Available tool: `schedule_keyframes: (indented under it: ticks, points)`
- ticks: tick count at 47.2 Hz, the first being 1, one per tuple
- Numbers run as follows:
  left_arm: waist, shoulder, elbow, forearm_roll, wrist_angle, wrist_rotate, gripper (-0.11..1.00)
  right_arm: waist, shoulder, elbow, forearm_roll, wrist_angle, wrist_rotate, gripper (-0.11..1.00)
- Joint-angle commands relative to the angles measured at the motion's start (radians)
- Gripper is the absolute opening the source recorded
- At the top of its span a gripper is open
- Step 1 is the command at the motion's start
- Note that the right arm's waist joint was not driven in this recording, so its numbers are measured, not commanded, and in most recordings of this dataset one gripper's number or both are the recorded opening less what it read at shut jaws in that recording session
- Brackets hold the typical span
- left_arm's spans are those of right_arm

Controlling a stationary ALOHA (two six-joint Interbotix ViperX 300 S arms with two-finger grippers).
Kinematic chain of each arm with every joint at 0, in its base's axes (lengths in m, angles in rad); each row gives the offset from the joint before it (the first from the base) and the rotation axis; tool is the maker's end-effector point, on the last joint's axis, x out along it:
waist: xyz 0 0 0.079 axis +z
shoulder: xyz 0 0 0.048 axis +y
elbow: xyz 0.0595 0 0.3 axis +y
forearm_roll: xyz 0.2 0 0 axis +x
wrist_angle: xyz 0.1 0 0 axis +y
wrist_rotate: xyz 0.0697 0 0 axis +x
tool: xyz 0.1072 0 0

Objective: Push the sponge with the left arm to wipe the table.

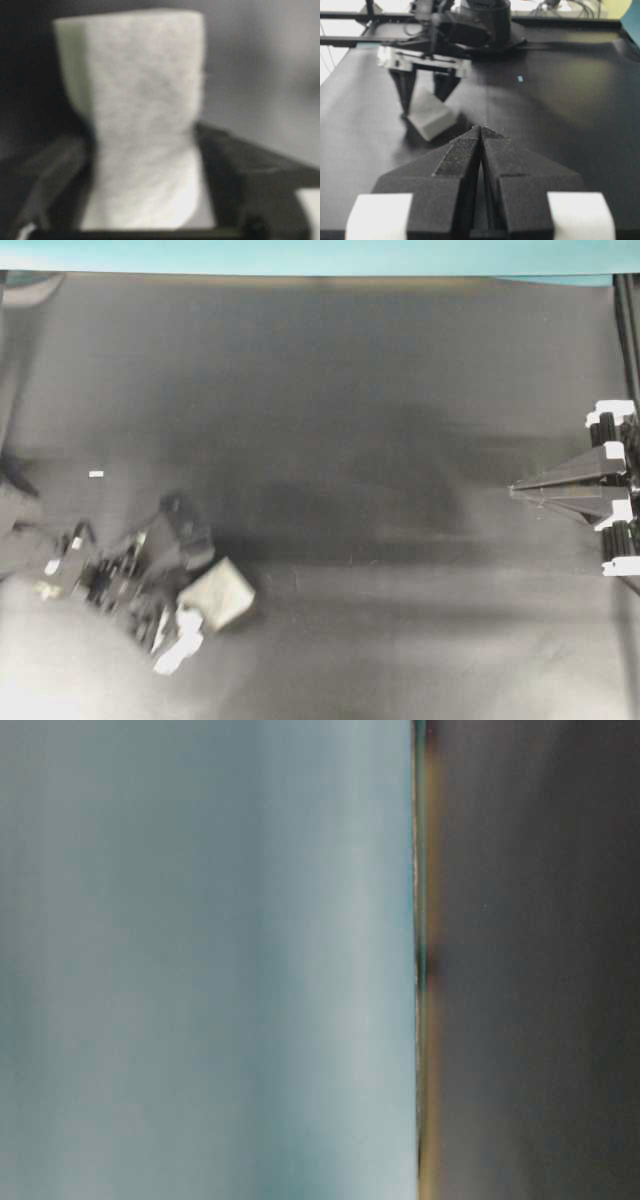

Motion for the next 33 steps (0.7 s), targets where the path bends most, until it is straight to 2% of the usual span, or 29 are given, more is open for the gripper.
schedule_keyframes:
  ticks: [1,11,19,33]
  points:
    - [-0.094,0.009,0.014,-0.003,0.003,-0.051,0.65,0.000,0.003,-0.006,0.002,-0.009,0.000,0.00]
    - [-0.259,0.012,0.021,-0.003,0.003,-0.149,0.65,0.000,0.000,-0.006,0.002,-0.009,0.008,0.00]
    - [-0.374,0.021,0.015,-0.003,0.003,-0.169,0.65,0.000,-0.008,-0.006,0.002,-0.009,0.008,0.00]
    - [-0.350,0.015,0.014,-0.002,0.012,-0.150,0.65,0.000,-0.034,-0.006,0.002,-0.005,0.009,0.00]
